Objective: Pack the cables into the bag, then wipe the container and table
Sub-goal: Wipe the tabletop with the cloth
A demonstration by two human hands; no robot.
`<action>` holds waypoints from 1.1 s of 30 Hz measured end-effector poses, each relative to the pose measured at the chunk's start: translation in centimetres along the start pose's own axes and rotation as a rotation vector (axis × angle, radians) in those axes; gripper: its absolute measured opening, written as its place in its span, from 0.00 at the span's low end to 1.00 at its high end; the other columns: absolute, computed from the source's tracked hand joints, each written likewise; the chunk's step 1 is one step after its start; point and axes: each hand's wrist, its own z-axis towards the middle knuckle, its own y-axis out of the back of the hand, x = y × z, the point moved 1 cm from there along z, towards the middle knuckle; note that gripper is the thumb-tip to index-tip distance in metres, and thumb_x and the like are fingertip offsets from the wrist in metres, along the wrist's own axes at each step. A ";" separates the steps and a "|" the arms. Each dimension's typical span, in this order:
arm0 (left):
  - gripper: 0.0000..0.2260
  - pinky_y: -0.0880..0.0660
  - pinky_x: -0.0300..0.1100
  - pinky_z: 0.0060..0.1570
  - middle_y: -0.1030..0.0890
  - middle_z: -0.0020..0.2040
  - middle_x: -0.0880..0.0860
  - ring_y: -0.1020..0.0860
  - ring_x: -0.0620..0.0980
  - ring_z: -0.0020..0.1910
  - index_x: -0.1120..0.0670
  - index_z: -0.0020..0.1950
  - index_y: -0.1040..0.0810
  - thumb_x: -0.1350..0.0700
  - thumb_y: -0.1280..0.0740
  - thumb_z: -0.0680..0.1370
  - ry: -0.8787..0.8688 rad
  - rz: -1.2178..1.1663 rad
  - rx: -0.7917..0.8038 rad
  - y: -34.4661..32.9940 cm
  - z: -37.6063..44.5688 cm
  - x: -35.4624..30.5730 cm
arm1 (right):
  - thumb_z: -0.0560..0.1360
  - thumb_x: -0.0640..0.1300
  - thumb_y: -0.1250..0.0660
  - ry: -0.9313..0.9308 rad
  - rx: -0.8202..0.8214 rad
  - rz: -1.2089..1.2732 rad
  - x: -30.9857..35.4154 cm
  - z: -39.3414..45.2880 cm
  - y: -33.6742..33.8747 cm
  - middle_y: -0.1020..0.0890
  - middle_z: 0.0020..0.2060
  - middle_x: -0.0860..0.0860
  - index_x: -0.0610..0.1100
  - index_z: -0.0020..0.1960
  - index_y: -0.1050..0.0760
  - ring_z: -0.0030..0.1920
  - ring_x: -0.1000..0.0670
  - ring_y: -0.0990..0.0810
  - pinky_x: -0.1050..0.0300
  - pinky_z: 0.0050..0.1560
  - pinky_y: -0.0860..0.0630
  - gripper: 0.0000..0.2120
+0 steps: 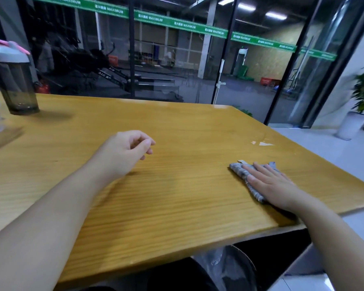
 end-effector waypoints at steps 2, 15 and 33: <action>0.08 0.24 0.46 0.47 0.17 0.39 0.43 0.21 0.41 0.38 0.46 0.44 0.21 0.53 0.38 0.79 -0.005 -0.003 0.014 -0.2 -0.2 -0.4 | 0.80 0.61 0.60 -0.045 0.001 0.010 0.8 0.2 -0.2 0.56 0.77 0.58 0.66 0.74 0.56 0.77 0.52 0.60 0.47 0.75 0.59 0.22; 0.07 0.29 0.36 0.47 0.19 0.45 0.45 0.22 0.45 0.47 0.46 0.44 0.21 0.56 0.38 0.78 -0.138 0.116 0.067 -1.5 -0.4 -1.0 | 0.81 0.60 0.56 0.494 -0.051 -0.042 18.1 -4.8 -3.3 0.53 0.78 0.51 0.61 0.76 0.51 0.77 0.46 0.58 0.41 0.74 0.59 0.24; 0.09 0.25 0.46 0.50 0.18 0.40 0.40 0.21 0.45 0.44 0.42 0.41 0.20 0.52 0.37 0.78 -0.024 0.098 0.093 -1.2 -0.4 0.0 | 0.80 0.61 0.55 0.005 -0.072 0.015 -1.0 -3.3 -0.6 0.53 0.77 0.60 0.65 0.74 0.53 0.77 0.56 0.57 0.53 0.75 0.57 0.23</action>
